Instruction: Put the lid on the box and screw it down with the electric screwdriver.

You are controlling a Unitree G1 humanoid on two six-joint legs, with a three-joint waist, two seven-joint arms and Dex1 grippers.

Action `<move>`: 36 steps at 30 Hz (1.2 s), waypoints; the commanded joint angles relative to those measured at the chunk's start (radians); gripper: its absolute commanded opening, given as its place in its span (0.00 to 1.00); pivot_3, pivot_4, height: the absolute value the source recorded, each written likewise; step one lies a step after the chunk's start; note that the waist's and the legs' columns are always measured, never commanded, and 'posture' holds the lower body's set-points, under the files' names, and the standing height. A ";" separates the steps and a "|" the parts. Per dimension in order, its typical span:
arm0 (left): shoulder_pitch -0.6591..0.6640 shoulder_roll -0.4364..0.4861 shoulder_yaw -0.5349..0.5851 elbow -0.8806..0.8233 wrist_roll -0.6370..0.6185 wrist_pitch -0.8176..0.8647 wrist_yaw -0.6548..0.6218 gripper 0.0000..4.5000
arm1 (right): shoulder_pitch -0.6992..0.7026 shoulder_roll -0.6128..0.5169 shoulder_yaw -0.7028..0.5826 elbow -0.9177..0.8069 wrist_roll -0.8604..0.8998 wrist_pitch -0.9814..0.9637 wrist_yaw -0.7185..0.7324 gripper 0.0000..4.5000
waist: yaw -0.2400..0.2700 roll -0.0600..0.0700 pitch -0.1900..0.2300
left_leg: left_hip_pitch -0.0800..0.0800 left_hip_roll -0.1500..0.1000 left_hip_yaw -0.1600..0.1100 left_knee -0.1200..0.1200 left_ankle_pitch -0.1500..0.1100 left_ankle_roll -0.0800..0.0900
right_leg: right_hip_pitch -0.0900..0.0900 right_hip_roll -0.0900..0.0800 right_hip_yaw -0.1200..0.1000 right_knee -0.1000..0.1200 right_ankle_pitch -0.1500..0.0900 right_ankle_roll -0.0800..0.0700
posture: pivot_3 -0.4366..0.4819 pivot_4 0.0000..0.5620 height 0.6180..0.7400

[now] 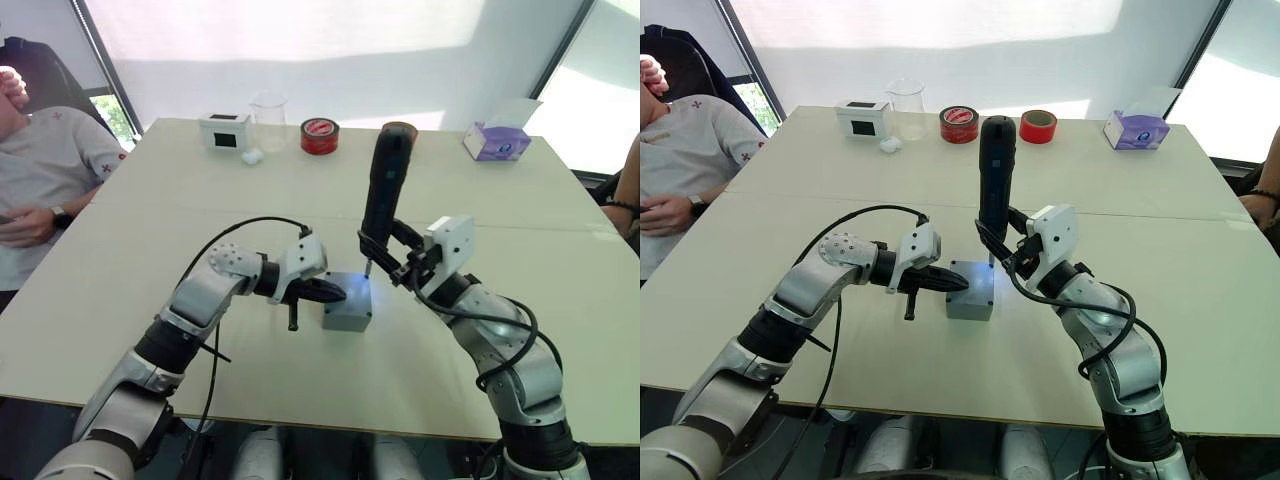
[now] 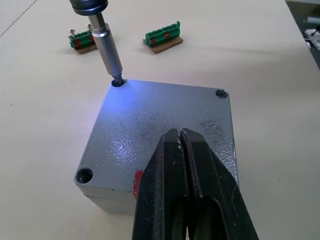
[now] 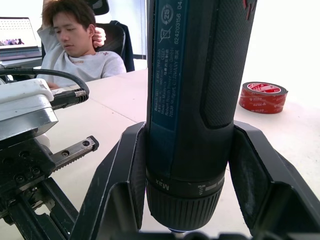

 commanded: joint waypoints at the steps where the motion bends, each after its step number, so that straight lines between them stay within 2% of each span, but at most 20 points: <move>1: 0.008 0.005 -0.012 -0.002 0.019 0.004 0.003 0.00 | 0.060 -0.017 0.033 0.092 -0.022 0.067 0.011 0.39 | 0.000 0.000 0.000 | 0.000 0.000 0.000 0.000 0.000 0.000 | 0.000 0.000 0.000 0.000 0.000 0.000 | 0.48 0.27 0.79; 8: 0.011 0.007 -0.010 0.018 0.024 -0.003 0.006 0.00 | 0.021 -0.020 -0.017 0.042 0.015 0.058 0.022 0.39 | -0.001 0.001 0.000 | 0.000 0.000 0.000 -0.003 -0.002 -0.003 | 0.001 0.000 0.000 -0.006 0.000 0.000 | 0.48 0.27 0.79; 14: 0.008 -0.012 0.060 0.050 -0.036 0.012 0.018 0.00 | -0.161 -0.049 -0.215 -0.044 0.189 0.154 -0.030 0.39 | 0.000 0.012 0.010 | -0.006 0.000 0.000 -0.003 -0.002 -0.003 | -0.002 -0.003 -0.004 -0.010 0.001 -0.002 | 0.48 0.27 0.79; 16: -0.009 -0.036 0.127 0.079 -0.092 0.040 0.028 0.00 | -0.295 -0.095 -0.337 -0.043 0.308 0.237 -0.098 0.39 | 0.000 0.018 0.017 | -0.011 -0.001 0.001 -0.003 0.000 0.000 | -0.006 -0.007 -0.009 -0.010 0.002 -0.002 | 0.48 0.27 0.79; 18: -0.014 -0.045 0.153 0.090 -0.111 0.048 0.032 0.00 | -0.354 -0.120 -0.393 -0.041 0.373 0.290 -0.134 0.39 | 0.002 0.021 0.023 | -0.017 -0.002 0.002 -0.001 0.002 0.001 | -0.008 -0.012 -0.013 -0.009 0.006 0.000 | 0.48 0.27 0.79; 20: -0.015 -0.053 0.171 0.093 -0.121 0.052 0.045 0.00 | -0.400 -0.150 -0.440 -0.027 0.444 0.354 -0.167 0.39 | 0.002 0.021 0.023 | -0.028 -0.002 0.002 0.000 0.005 -0.001 | -0.020 -0.011 -0.016 -0.007 0.009 0.005 | 0.48 0.27 0.79; 23: -0.022 -0.051 0.230 0.084 -0.170 0.078 0.050 0.00 | -0.578 -0.308 -0.554 0.103 0.663 0.633 -0.274 0.39 | -0.003 0.022 0.029 | -0.028 -0.002 0.004 -0.001 0.007 -0.005 | -0.020 -0.011 -0.018 -0.004 0.010 0.008 | 0.48 0.27 0.79; 27: -0.012 -0.017 0.241 0.006 -0.210 0.122 0.023 0.00 | -0.620 -0.516 -0.516 0.218 0.698 0.927 -0.273 0.39 | -0.001 0.018 0.038 | -0.029 -0.002 0.006 0.000 0.003 0.002 | -0.022 -0.011 -0.021 -0.002 0.010 0.008 | 0.48 0.27 0.79; 30: -0.005 0.023 0.236 -0.098 -0.251 0.172 -0.001 0.00 | -0.546 -0.664 -0.476 0.324 0.698 1.151 -0.202 0.39 | 0.004 0.017 0.039 | -0.029 -0.002 0.005 0.000 0.003 0.002 | -0.021 -0.011 -0.022 -0.003 0.010 0.008 | 0.48 0.27 0.79; 33: 0.013 0.071 0.218 -0.185 -0.263 0.191 -0.023 0.00 | -0.457 -0.834 -0.341 0.476 0.720 1.186 -0.129 0.39 | 0.002 0.019 0.040 | -0.030 -0.003 0.006 0.000 0.002 0.004 | -0.020 -0.012 -0.022 -0.005 0.010 0.008 | 0.48 0.27 0.79; 36: 0.034 0.114 0.191 -0.240 -0.247 0.174 -0.035 0.00 | -0.445 -0.921 -0.187 0.524 0.586 1.163 -0.047 0.39 | -0.003 0.022 0.041 | -0.030 -0.004 0.007 0.001 0.001 0.005 | -0.020 -0.012 -0.022 -0.006 0.010 0.008 | 0.48 0.27 0.79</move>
